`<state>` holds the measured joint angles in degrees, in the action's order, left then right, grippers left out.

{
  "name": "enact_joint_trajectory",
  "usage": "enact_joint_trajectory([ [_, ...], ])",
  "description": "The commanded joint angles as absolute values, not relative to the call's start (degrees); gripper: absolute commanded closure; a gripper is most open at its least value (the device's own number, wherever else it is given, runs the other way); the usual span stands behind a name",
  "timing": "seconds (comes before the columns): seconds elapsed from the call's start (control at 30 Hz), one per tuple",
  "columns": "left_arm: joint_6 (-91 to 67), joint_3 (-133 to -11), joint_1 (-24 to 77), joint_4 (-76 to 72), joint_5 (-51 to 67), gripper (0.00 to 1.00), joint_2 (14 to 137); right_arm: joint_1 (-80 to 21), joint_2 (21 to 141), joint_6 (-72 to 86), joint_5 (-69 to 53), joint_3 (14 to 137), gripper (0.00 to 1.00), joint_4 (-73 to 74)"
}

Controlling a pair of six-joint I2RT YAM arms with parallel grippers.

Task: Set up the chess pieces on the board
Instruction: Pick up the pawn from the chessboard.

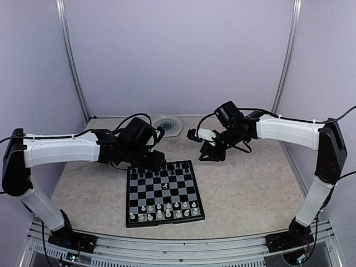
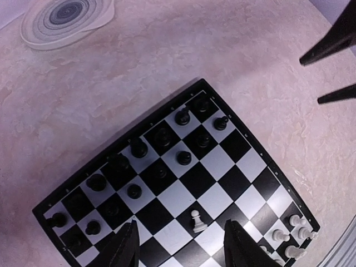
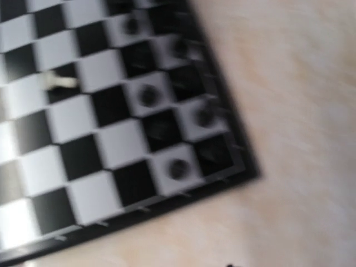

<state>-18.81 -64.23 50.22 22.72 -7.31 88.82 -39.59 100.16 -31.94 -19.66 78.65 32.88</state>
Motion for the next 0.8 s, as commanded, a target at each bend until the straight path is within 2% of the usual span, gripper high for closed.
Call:
enact_joint_trajectory([
  [0.0,-26.1,-71.06,53.37,32.23,-10.55,0.48,96.99,-38.44,96.73,-29.94,-17.19,76.57,0.63,26.26],
  [0.4,-27.61,-81.06,54.65,40.79,-7.78,0.52,110.1,-38.06,96.39,-30.76,-16.58,74.18,0.62,24.9],
  [0.77,-27.04,-80.77,54.67,42.75,-6.87,0.54,112.39,-38.06,97.43,-31.0,-17.03,74.26,0.61,25.21],
])
